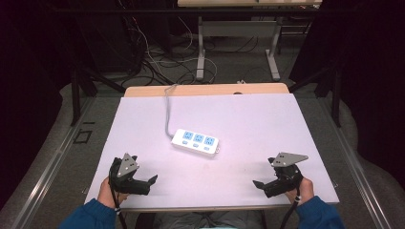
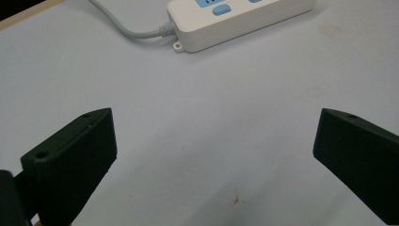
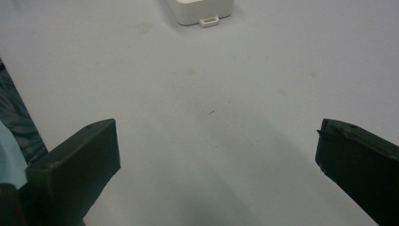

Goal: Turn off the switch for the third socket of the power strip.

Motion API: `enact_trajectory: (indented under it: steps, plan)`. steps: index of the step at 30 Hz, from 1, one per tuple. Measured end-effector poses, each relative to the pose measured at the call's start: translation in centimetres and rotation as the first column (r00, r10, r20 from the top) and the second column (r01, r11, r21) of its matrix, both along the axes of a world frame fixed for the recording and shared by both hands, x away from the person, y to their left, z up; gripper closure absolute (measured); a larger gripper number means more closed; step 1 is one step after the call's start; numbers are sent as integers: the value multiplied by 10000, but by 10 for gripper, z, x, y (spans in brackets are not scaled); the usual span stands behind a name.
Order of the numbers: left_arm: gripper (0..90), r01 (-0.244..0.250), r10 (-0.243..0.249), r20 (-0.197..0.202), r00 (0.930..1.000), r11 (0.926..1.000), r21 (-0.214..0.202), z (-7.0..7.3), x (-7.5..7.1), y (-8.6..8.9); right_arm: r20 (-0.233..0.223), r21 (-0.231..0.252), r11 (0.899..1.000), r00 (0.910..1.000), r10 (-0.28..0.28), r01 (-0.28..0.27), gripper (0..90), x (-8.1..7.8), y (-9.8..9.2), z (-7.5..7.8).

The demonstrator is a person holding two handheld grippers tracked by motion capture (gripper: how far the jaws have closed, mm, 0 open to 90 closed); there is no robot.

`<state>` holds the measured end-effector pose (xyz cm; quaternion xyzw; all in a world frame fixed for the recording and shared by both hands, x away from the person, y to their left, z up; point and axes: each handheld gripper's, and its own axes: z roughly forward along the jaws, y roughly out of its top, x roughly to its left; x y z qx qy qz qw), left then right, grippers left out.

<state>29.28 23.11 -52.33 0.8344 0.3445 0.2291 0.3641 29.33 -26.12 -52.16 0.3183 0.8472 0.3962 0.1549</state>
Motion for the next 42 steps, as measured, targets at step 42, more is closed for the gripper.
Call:
enact_trajectory:
  steps: [42]
  plan:
    - [0,-138,139,-162,9998,9999,41,21,46,-27,-178,-14,9999,9997,-158,158,0,2,-3,-1]
